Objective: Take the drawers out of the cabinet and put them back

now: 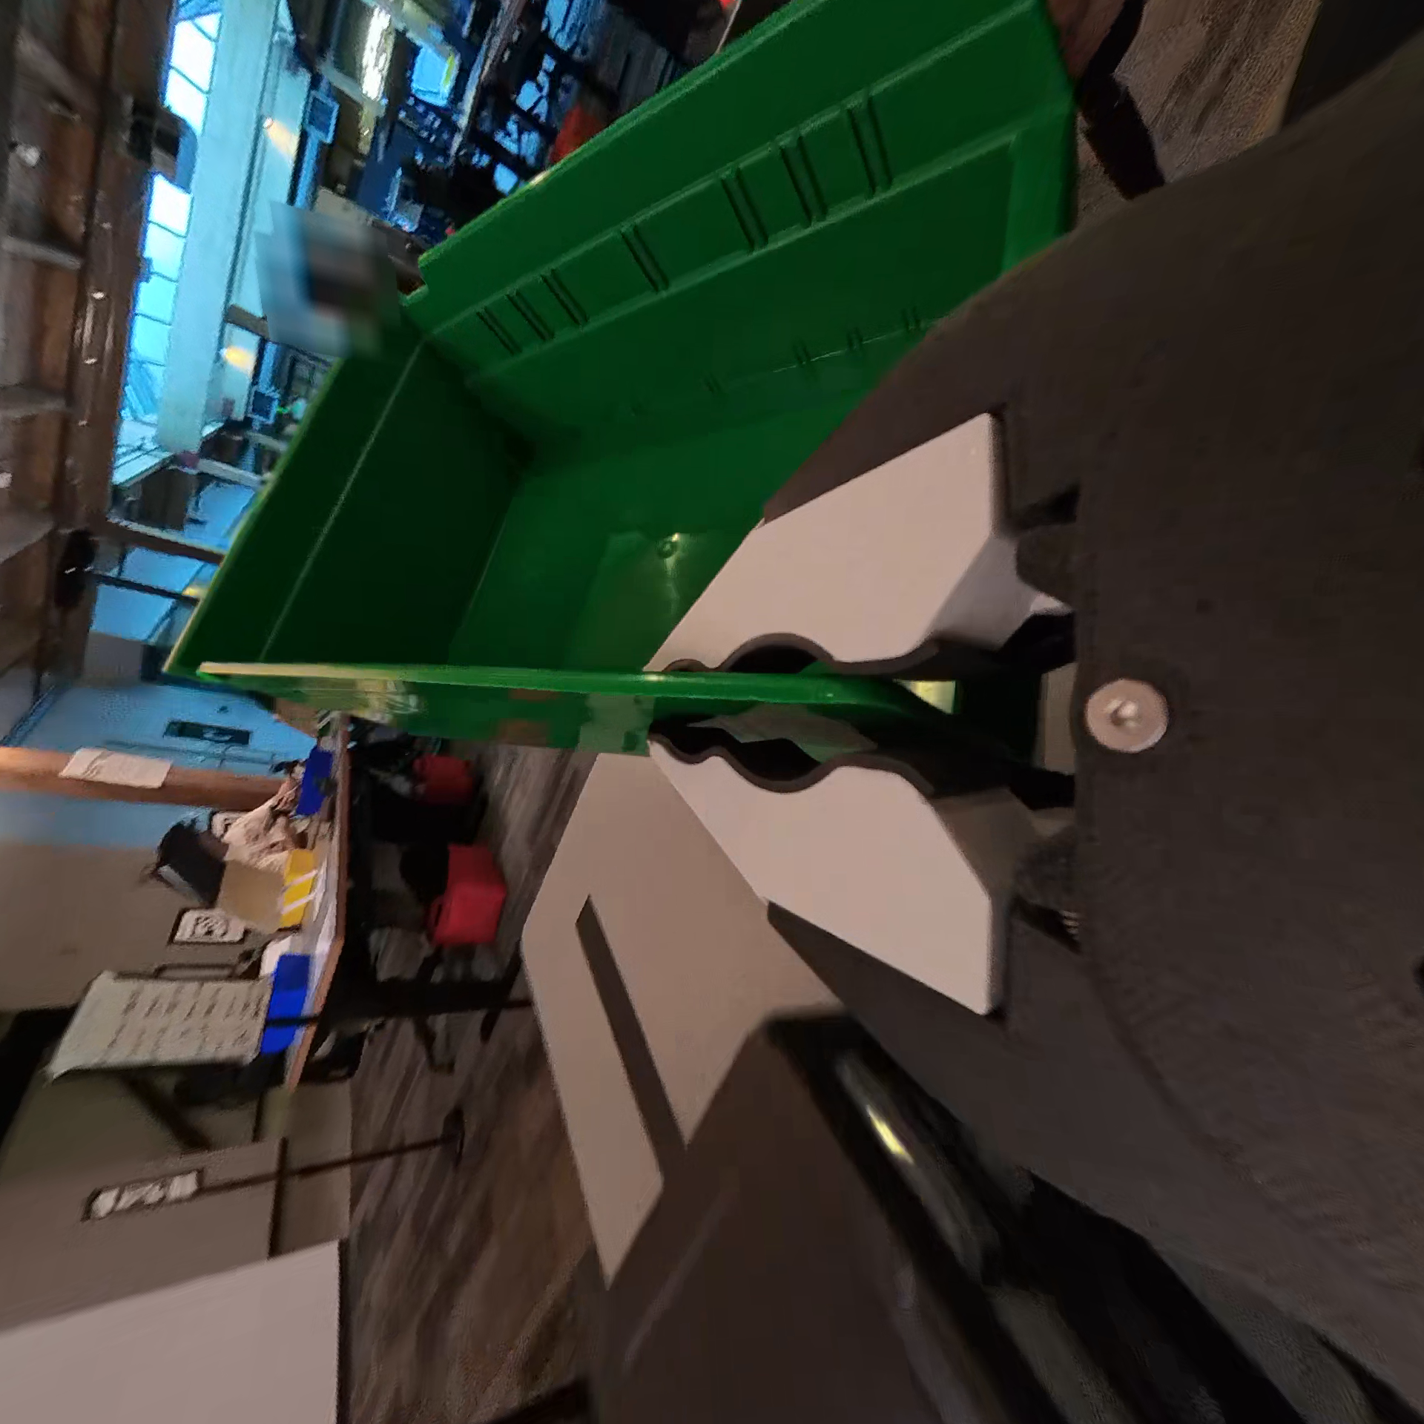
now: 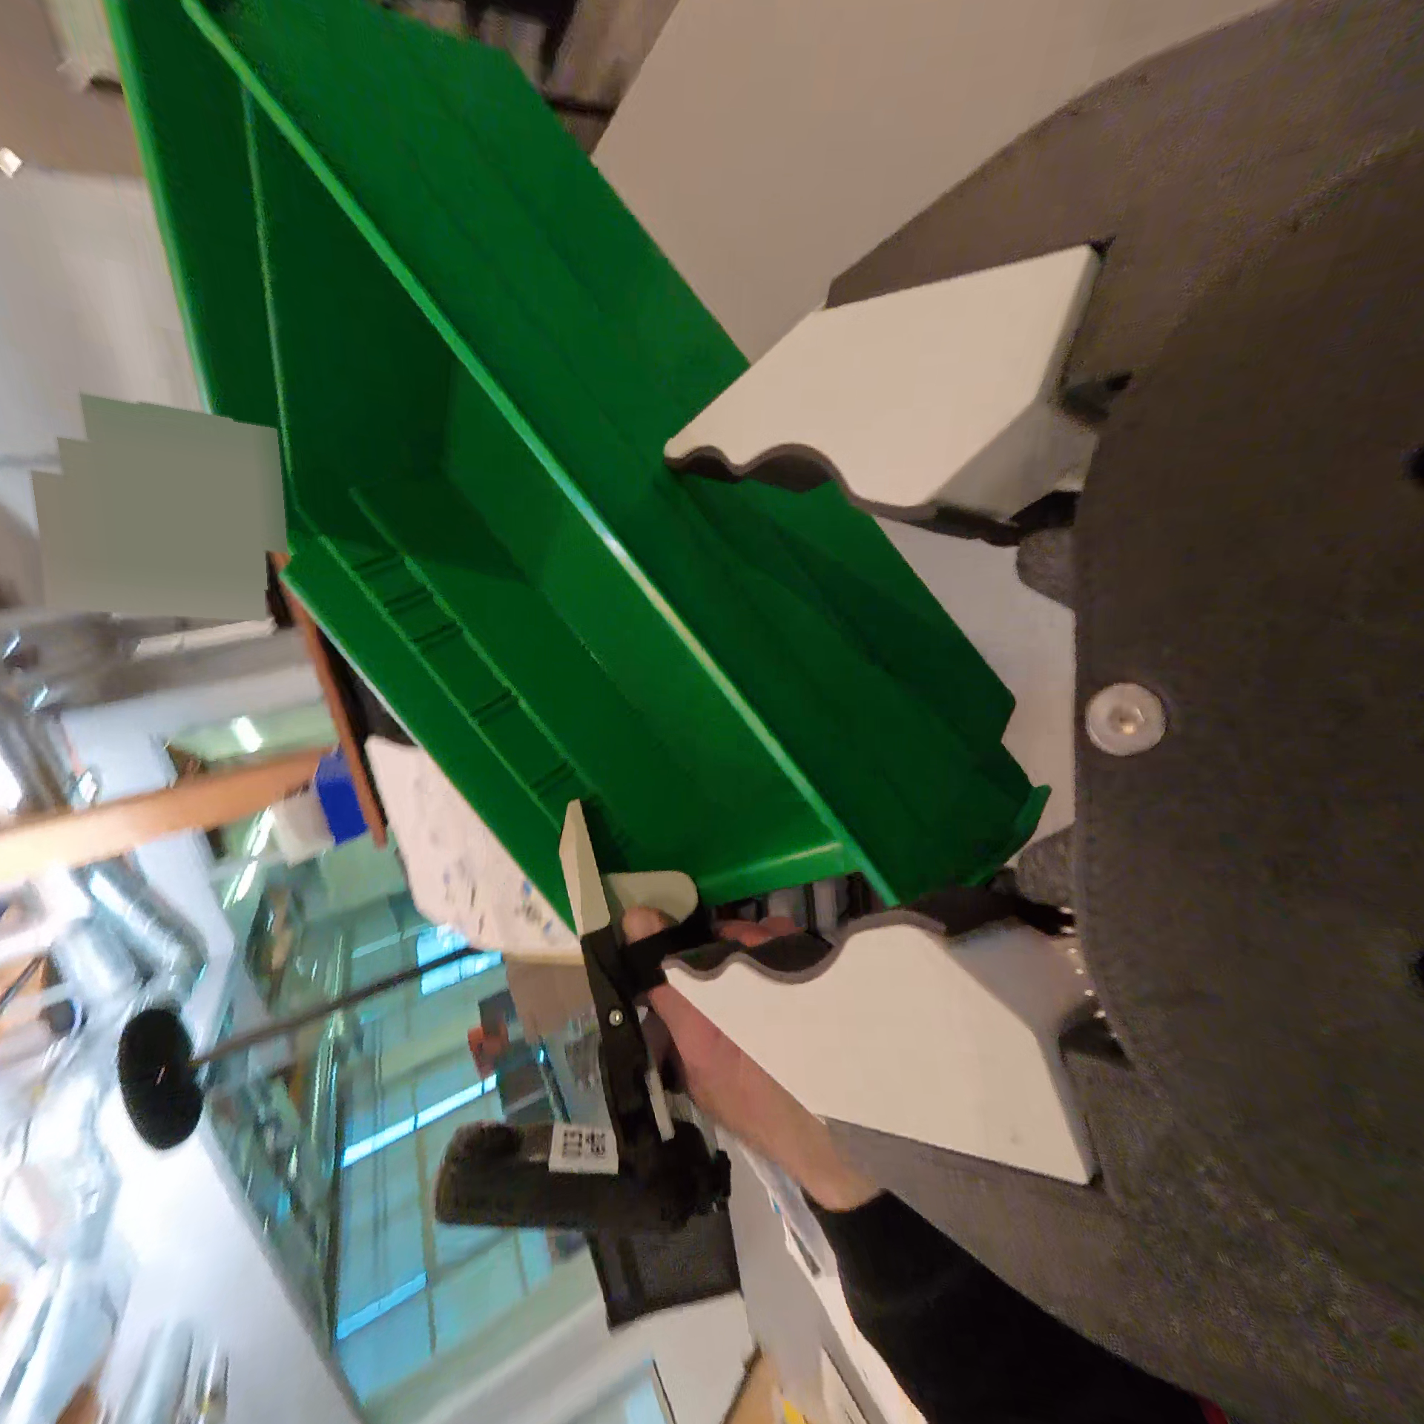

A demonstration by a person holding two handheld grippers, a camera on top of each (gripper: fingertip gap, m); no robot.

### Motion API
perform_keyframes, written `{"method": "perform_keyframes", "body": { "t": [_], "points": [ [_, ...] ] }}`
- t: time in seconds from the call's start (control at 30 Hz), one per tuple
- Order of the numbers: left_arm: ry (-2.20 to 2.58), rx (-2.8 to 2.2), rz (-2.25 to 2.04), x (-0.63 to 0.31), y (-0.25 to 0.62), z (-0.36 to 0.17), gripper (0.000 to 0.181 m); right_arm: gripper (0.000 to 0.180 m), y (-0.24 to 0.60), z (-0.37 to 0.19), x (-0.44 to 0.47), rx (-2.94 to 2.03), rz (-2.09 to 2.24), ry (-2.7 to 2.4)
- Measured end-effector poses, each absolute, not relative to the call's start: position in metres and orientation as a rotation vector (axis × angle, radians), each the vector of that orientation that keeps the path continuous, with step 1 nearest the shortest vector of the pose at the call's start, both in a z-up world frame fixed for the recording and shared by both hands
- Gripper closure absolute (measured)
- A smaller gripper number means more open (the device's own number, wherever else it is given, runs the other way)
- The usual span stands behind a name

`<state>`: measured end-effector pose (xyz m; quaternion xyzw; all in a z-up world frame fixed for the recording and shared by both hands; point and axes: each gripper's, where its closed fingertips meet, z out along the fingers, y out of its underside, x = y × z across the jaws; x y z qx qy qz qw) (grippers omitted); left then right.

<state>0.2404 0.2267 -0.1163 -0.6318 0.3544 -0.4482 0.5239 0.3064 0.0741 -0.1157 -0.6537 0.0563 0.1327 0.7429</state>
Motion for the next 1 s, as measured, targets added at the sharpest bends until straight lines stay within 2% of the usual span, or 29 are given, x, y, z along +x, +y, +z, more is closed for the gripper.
{"method": "perform_keyframes", "body": {
  "t": [0.03,0.1,0.2,0.47,0.83,1.0],
  "points": [
    [0.863,-1.531,-1.088,0.257,0.223,-0.128,0.173,0.056,0.073,-0.126,0.32,-1.451,0.287,0.169],
    [0.905,-1.577,-1.084,0.285,0.216,-0.155,0.173,0.06,0.069,-0.146,0.345,-1.475,0.278,0.241],
    [0.976,-1.668,-1.072,0.312,0.211,-0.2,0.17,0.054,0.072,-0.179,0.368,-1.575,0.301,0.294],
    [1.008,-1.855,-1.117,0.322,0.204,-0.276,0.153,0.056,0.1,-0.246,0.404,-1.773,0.369,0.352],
    [0.995,-1.919,-1.131,0.323,0.208,-0.304,0.138,0.068,0.143,-0.27,0.435,-1.848,0.499,0.291],
    [1.01,-1.926,-1.153,0.326,0.206,-0.309,0.128,0.086,0.158,-0.287,0.453,-1.924,0.511,0.233]
  ]
}}
